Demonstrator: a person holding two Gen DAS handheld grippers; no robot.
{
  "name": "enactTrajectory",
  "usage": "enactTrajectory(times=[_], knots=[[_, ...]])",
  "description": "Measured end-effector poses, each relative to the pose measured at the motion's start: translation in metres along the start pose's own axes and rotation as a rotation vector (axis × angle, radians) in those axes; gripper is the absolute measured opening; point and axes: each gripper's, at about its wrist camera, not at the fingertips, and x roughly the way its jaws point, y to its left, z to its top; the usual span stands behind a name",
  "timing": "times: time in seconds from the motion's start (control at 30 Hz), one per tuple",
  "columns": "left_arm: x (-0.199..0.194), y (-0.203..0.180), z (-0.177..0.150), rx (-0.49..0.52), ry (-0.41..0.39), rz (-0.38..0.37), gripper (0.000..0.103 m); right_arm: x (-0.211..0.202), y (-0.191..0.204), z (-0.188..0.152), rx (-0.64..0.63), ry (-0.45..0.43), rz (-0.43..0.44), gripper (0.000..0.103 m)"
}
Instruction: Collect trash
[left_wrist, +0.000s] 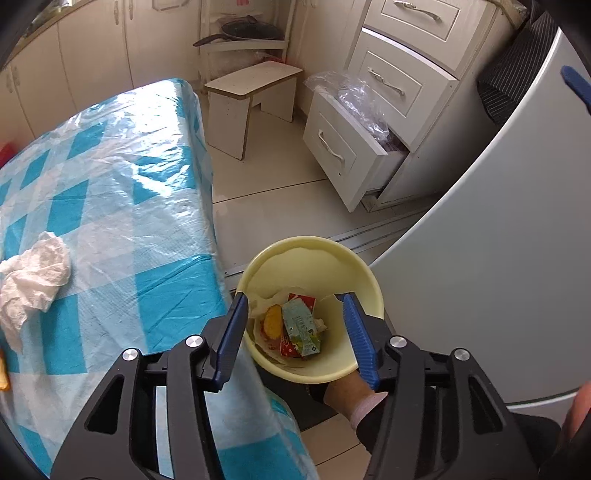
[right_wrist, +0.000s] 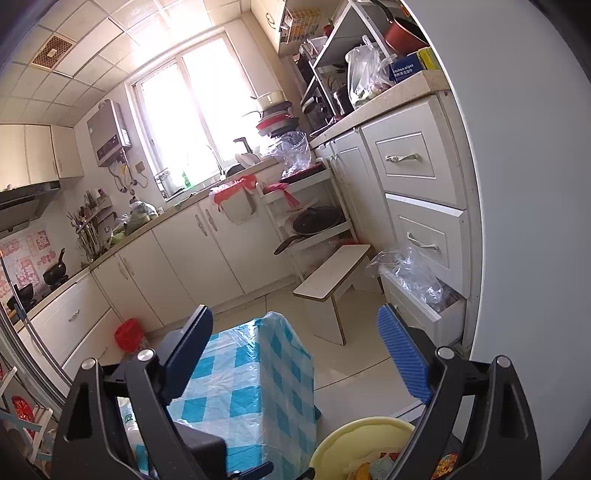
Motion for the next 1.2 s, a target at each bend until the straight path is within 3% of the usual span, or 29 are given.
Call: enactTrajectory(times=[0.17,0.37,0.5,0.63,0.8,1.2], knots=[[-0.05,0.031,-0.03,-0.002,-0.075,0.039,0.061,0.005,0.008,-0.005,-0.026,0.025,0.002,0.088],[-0.116,0.105,-0.073,-0.103,-0.188,0.174,0.062,0.017,0.026,-0.017,-0.097,0.088,0.022,0.089],[-0.158,0.175,-0.102,-0.244,-0.248,0.302,0.062,0.028,0.041,-0.03,-0.139,0.155,0.059,0.089],[-0.188,0.249,-0.127,-0.446,-0.276,0.38,0.062,0.043,0.065,-0.049,-0.2,0.242,0.112,0.089],[-0.199,0.304,-0.139,-0.603,-0.274,0.395,0.063,0.06,0.1,-0.076,-0.299,0.337,0.17,0.089],[-0.166,0.347,-0.131,-0.684,-0.228,0.362,0.069,0.101,0.185,-0.153,-0.555,0.547,0.269,0.089]])
